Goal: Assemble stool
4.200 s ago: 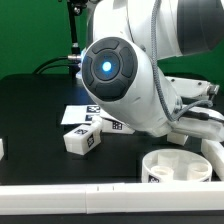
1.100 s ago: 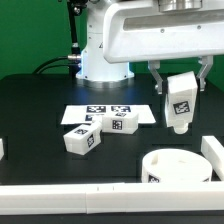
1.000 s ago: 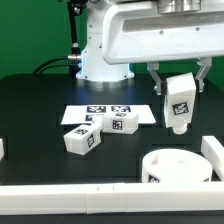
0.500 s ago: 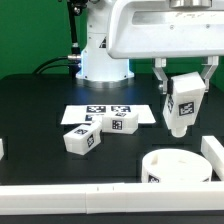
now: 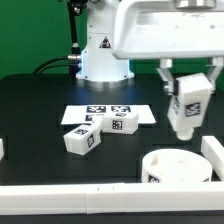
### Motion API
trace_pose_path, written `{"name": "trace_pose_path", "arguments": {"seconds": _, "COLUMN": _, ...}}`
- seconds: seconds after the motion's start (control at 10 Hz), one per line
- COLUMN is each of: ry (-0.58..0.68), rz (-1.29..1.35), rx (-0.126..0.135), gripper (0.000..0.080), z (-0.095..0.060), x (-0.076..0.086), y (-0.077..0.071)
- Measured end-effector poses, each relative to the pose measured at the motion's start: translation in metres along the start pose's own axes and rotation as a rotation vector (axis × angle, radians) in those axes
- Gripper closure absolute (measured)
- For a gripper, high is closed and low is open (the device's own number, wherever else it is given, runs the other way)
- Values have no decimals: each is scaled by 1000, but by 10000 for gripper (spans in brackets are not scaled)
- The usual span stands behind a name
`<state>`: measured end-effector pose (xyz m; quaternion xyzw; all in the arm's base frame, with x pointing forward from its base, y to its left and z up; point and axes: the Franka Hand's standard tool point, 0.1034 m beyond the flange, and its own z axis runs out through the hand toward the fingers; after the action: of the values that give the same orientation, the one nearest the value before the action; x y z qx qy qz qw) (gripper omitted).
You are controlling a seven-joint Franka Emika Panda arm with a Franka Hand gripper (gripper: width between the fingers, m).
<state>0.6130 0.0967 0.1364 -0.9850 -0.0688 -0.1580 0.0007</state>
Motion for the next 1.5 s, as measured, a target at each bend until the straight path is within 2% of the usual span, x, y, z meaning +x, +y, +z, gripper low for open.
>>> {"name": "trace_pose_path", "arguments": {"seconds": 0.1, "ry": 47, "rz": -50, "rx": -4, "gripper": 476, "z": -3, "x": -1, "y": -15}}
{"name": "trace_pose_path", "arguments": {"seconds": 0.2, "ry": 59, "rz": -64, "rx": -6, "gripper": 476, "z": -2, "x": -5, "y": -22}}
{"name": "trace_pose_path", "arguments": {"seconds": 0.5, "ry": 53, "rz": -70, "rx": -7, "gripper": 476, "z": 0, "x": -7, "y": -21}}
{"name": "trace_pose_path", "arguments": {"seconds": 0.7, "ry": 68, "rz": -157, "rx": -26, "gripper": 476, "z": 10, "x": -2, "y": -8}}
{"name": "trace_pose_path", "arguments": {"seconds": 0.9, "ry": 105, "rz": -210, "rx": -32, "gripper": 476, "z": 16, "x": 3, "y": -4}}
{"name": "trace_pose_path", "arguments": {"seconds": 1.3, "ry": 106, "rz": -211, "rx": -29, "gripper": 476, "z": 18, "x": 2, "y": -7}}
{"name": "trace_pose_path", "arguments": {"seconds": 1.5, "ry": 111, "rz": -223, "rx": -32, "gripper": 476, "z": 25, "x": 3, "y": -10}}
